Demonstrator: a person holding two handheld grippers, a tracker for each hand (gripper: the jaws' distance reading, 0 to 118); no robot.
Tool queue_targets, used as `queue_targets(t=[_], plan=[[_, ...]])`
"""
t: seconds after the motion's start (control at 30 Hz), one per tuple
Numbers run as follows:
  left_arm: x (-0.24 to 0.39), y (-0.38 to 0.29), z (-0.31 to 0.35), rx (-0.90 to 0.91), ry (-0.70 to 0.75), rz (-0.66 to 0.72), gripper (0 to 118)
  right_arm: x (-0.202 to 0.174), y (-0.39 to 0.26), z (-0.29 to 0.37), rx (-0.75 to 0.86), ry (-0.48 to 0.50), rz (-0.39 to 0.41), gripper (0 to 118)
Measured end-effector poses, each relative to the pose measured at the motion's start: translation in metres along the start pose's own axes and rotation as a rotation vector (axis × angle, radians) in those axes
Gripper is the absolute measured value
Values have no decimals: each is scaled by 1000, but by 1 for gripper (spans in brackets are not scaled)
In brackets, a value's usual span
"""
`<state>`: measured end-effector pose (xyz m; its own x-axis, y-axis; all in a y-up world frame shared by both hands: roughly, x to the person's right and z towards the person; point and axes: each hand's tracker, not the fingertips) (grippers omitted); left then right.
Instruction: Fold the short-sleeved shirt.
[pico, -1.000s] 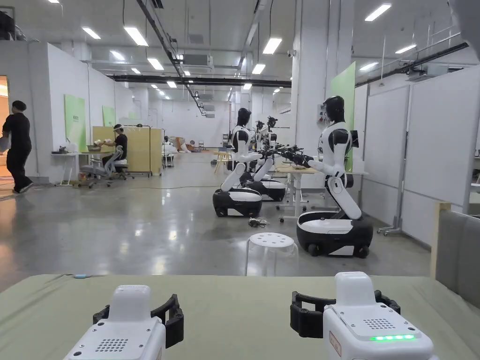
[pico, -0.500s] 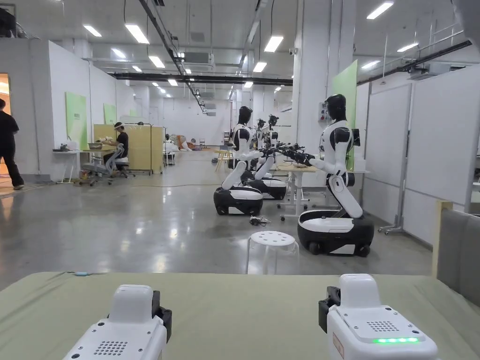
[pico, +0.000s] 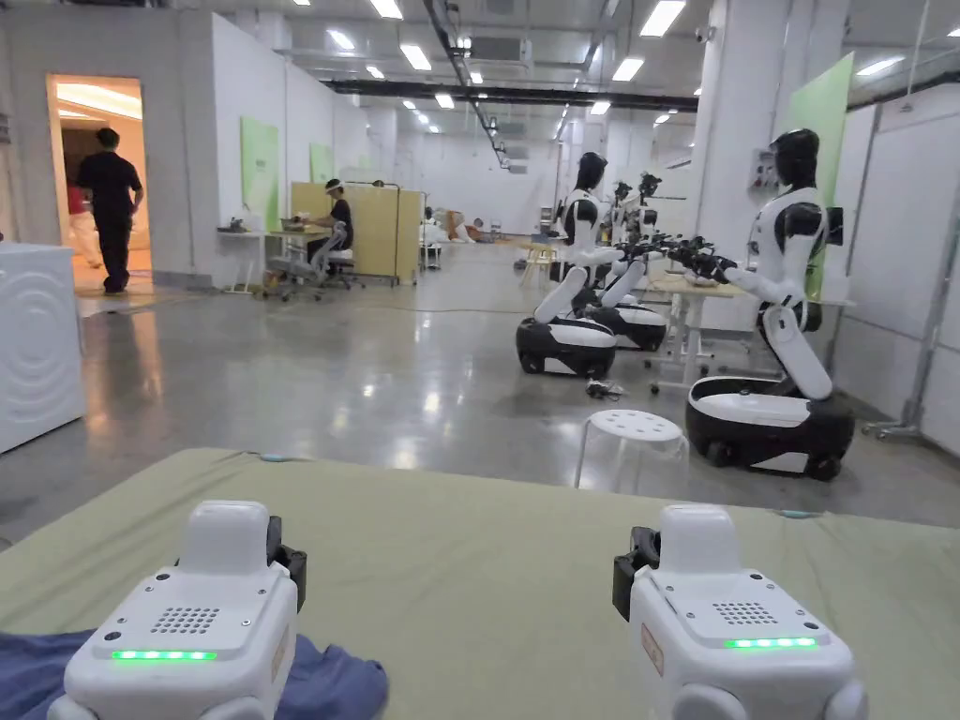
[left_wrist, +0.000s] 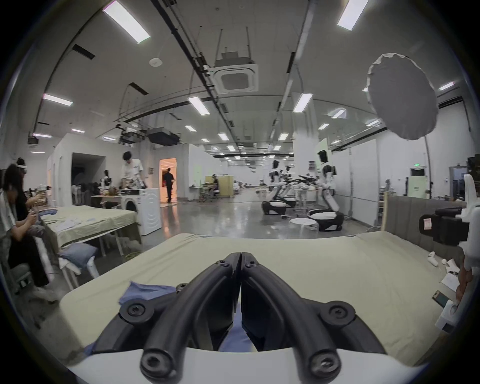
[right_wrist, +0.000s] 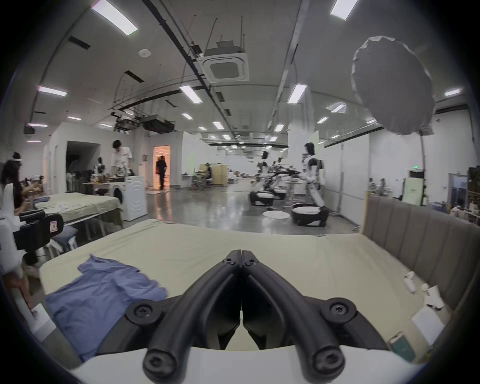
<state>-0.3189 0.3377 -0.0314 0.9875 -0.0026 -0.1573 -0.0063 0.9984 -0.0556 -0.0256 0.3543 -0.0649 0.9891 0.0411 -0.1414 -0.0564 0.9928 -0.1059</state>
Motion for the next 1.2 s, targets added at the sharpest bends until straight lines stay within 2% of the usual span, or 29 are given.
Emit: queue_targets(t=[0.13,0.2,0.33,0.43,0.5,0.57,0.63,0.67,0.7,0.87,1.03,1.1,1.17,1.2], plan=[[-57,-6,11,-46,93,-10,4,-62,-16,-10,-35,146,-22,0],[-74,-11,11,-99,128,-46,4,-83,-26,-12,-54,191,-8,0],[-113,-29,-27,-476,58,-16,4,-104,-48,-17,-87,227,27,0],[-138,-68,-67,-801,-114,137,4,-108,-64,-21,-124,232,67,0],[-144,-94,-85,-887,-121,135,5,-103,-74,-25,-140,230,89,0],[-138,-109,-99,-886,-92,34,22,-98,-84,-29,-155,210,110,0],[-131,-117,-113,-866,-70,32,43,-92,-92,-38,-181,195,114,0],[-129,-121,-122,-854,-88,49,76,-90,-95,-43,-197,186,112,0],[-127,-124,-130,-820,-100,71,85,-87,-99,-47,-212,180,113,0],[-110,-161,-186,-914,-73,48,84,-78,-119,-65,-263,152,117,0],[-107,-209,-200,-1017,-36,104,85,-73,-138,-83,-325,141,102,0],[-109,-211,-196,-948,-80,66,85,-73,-143,-87,-339,140,113,0],[-107,-198,-191,-937,-43,44,77,-72,-145,-90,-347,140,117,0],[-107,-196,-189,-907,-22,6,63,-73,-146,-90,-350,139,116,0]])
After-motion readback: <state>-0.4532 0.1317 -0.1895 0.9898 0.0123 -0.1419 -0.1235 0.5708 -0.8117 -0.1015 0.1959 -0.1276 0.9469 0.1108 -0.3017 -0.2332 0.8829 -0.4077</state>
